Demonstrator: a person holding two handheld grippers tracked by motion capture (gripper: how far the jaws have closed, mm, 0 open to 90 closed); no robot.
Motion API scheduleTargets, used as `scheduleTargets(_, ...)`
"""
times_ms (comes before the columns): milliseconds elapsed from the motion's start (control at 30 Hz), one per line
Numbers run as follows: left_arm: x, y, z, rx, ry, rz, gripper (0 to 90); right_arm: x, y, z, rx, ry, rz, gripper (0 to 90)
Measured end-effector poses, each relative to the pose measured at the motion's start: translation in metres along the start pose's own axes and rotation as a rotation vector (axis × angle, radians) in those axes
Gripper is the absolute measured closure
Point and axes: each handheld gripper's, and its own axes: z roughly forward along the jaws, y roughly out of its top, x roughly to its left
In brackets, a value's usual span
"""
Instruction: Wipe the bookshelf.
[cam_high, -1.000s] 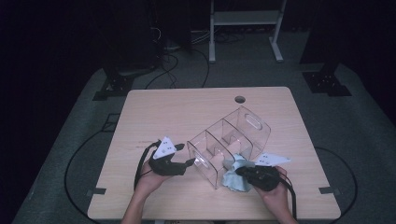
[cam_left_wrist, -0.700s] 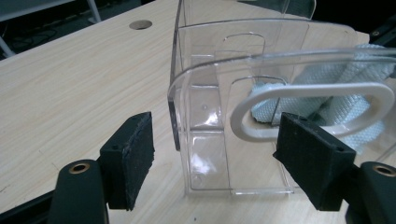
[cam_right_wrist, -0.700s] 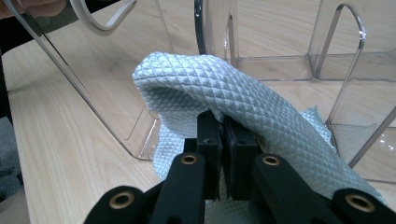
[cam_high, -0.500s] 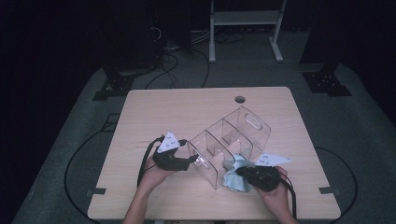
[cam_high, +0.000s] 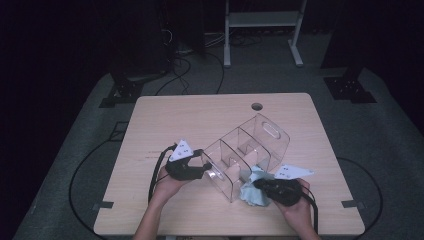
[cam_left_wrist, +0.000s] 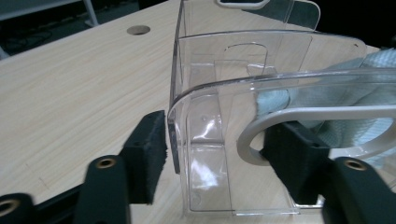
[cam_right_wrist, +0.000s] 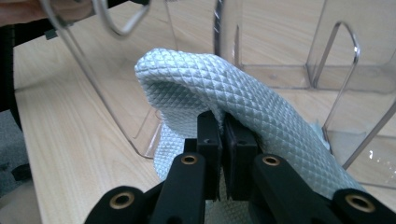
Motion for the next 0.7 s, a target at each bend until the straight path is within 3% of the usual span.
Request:
scheduleTargets(167, -0.001, 0.000, 0.001, 0.000, 0.011, 0.007, 44.6, 0.011, 0.008, -0.010, -0.023, 0.017, -0.037, 85.9)
scheduleTargets(433, -0.003, 0.000, 0.000, 0.006, 0.022, 0.004, 45.0, 0.037, 0.024, -0.019, -0.063, 0.116, -0.097, 85.9)
scheduleTargets(567, -0.004, 0.000, 0.000, 0.005, 0.026, 0.005, 45.0, 0.048, 0.033, -0.017, -0.076, 0.153, -0.122, 85.9)
scheduleTargets(700, -0.005, 0.000, 0.000, 0.003, 0.029, 0.005, 45.1, 0.055, 0.037, -0.009, -0.071, 0.153, -0.140, 85.9)
